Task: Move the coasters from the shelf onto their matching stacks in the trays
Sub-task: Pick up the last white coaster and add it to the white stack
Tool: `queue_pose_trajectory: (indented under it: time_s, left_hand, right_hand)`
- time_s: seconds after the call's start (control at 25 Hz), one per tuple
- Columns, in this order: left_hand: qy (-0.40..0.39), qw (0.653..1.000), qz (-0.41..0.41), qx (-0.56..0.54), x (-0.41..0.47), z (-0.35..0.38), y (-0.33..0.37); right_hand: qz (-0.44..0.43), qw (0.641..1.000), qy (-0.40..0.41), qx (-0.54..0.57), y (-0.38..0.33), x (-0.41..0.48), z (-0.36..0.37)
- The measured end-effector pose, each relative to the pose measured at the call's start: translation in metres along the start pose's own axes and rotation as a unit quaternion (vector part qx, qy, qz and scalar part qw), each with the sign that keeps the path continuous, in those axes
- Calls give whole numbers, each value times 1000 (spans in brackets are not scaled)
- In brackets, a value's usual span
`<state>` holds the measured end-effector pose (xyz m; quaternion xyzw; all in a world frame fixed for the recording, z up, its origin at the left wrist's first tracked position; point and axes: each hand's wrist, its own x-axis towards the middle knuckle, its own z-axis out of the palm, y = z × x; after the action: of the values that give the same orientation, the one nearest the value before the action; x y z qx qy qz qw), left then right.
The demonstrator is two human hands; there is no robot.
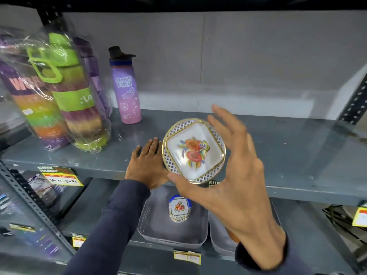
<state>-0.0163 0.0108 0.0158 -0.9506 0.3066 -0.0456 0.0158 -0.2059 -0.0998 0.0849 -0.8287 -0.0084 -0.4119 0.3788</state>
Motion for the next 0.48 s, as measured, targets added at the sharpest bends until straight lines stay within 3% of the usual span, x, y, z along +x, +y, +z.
queue_pose_trajectory:
  time_s: [0.08,0.24,0.48]
  left_hand:
    - [5,1000,11,27,7,10,-4]
    - [49,997,-39,-50,11,10,4]
    - [99,992,-51,-63,13,17,4]
  right_hand:
    - [13,999,-33,-1,14,-17,13]
    - [39,989,-141,-19,56,-65,48]
    - [133,955,-253,-85,159,-111,121]
